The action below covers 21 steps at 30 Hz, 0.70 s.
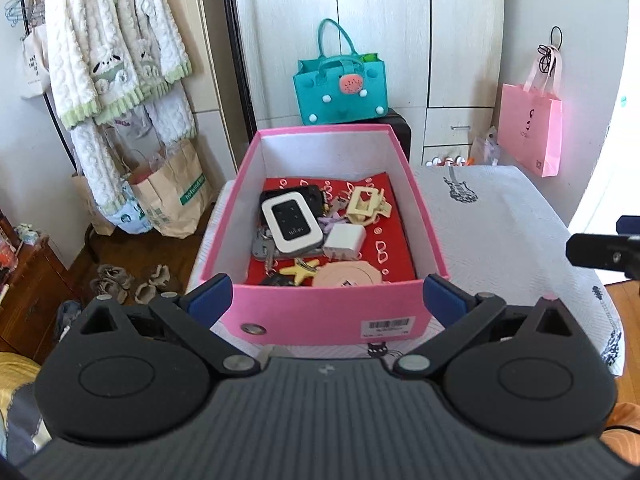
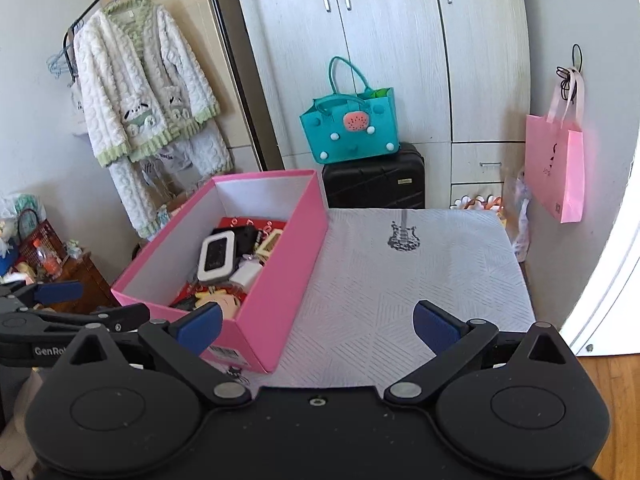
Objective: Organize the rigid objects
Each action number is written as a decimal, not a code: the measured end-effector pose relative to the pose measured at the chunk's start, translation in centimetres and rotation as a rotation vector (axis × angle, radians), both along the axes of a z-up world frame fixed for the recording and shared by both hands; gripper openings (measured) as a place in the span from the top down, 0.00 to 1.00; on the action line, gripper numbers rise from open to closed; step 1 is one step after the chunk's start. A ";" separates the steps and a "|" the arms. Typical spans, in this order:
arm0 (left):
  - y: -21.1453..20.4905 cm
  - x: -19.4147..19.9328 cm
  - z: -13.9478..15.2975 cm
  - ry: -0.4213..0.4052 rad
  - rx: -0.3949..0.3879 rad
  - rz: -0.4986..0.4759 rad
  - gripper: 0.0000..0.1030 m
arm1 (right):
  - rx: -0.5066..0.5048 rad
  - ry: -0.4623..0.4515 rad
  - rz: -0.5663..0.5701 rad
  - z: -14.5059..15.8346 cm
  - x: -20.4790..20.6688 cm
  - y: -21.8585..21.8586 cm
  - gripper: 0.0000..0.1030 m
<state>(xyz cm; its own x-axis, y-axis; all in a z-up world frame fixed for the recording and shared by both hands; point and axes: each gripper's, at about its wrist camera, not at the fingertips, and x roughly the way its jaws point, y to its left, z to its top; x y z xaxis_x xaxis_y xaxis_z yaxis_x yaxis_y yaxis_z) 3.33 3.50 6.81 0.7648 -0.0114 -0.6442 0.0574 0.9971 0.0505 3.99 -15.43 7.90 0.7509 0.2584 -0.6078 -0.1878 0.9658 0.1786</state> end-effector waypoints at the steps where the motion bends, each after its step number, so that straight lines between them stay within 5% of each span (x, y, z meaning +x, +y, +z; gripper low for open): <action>1: -0.1 0.0 -0.1 0.005 -0.002 0.004 0.00 | -0.012 0.001 -0.002 -0.1 -0.2 0.1 0.00; 21: 0.1 0.0 -0.8 0.027 -0.024 0.029 0.00 | -0.025 -0.026 -0.038 0.1 -1.4 -0.1 0.00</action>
